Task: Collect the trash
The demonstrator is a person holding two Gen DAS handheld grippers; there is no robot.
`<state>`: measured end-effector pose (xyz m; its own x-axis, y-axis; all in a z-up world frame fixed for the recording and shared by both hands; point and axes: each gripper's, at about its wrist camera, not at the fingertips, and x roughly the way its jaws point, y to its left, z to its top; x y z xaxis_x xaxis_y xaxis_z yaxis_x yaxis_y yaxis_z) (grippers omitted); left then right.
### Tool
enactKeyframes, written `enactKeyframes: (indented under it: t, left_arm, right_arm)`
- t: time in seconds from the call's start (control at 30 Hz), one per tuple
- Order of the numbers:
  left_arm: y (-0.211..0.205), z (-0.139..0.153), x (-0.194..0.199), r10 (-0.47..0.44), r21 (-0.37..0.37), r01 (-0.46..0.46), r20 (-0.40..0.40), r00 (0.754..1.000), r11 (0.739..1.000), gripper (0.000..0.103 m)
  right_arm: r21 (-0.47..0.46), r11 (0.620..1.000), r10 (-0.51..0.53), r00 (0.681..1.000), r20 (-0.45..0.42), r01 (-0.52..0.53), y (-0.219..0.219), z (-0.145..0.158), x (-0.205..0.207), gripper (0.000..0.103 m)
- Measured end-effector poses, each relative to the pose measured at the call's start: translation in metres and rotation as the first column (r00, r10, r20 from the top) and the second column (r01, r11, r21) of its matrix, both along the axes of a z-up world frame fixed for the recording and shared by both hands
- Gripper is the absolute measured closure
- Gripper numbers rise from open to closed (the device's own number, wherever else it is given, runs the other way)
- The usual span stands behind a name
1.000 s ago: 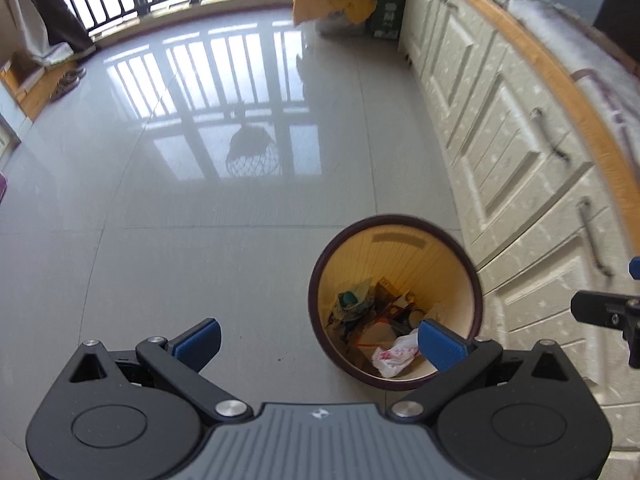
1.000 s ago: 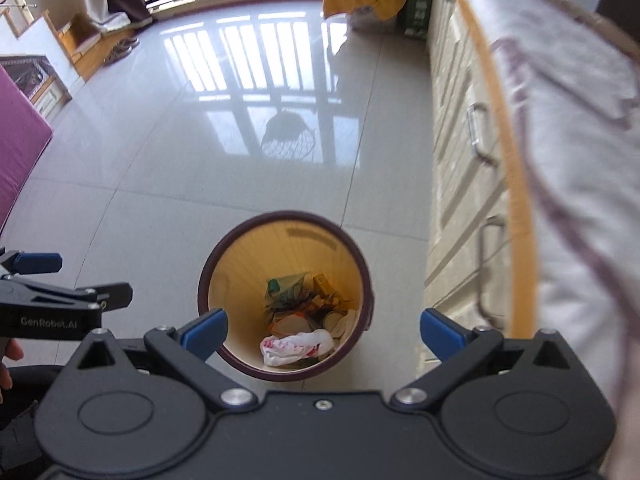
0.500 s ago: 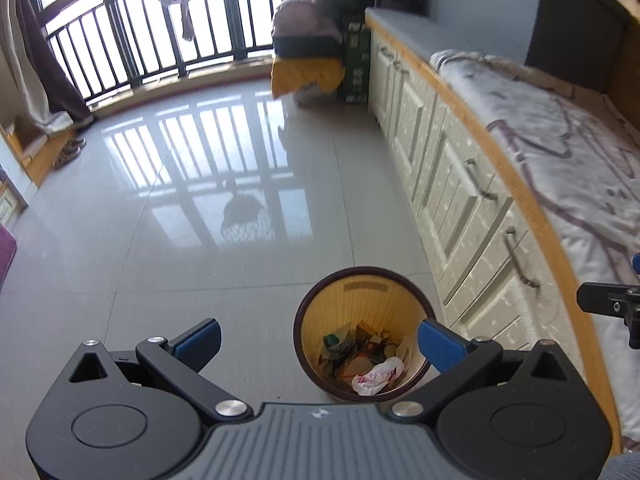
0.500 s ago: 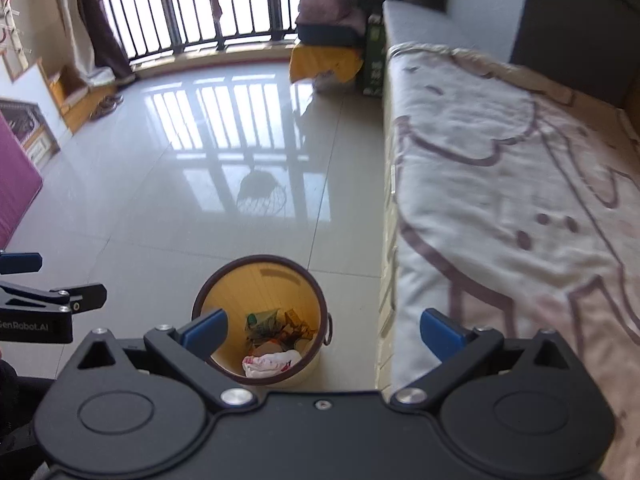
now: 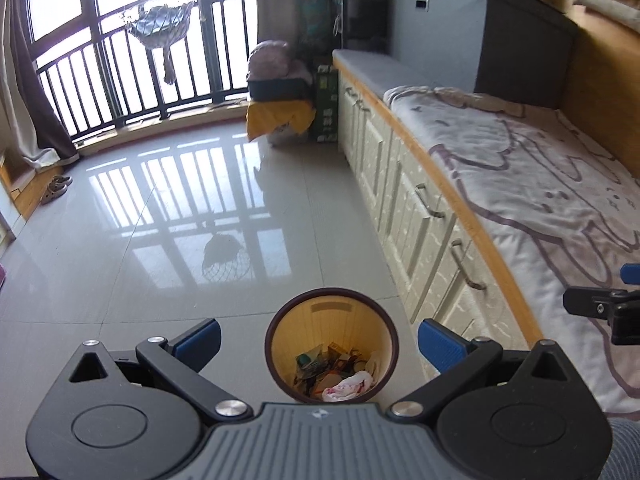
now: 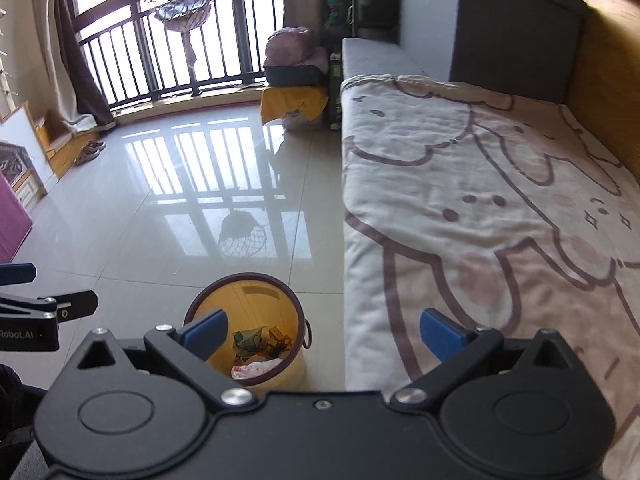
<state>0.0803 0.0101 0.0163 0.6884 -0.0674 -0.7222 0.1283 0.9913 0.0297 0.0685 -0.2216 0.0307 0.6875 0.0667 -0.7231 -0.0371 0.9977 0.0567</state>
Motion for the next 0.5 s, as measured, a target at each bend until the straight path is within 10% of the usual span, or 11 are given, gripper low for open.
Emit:
enactKeyframes:
  t: [0.5]
  left_arm:
    - [-0.002, -0.02, -0.032, 0.019, -0.069, -0.015, 0.06, 0.998, 0.997, 0.0]
  right_arm:
    - [-0.023, 0.998, -0.063, 0.994, 0.094, 0.066, -0.007, -0.014, -0.038, 0.0]
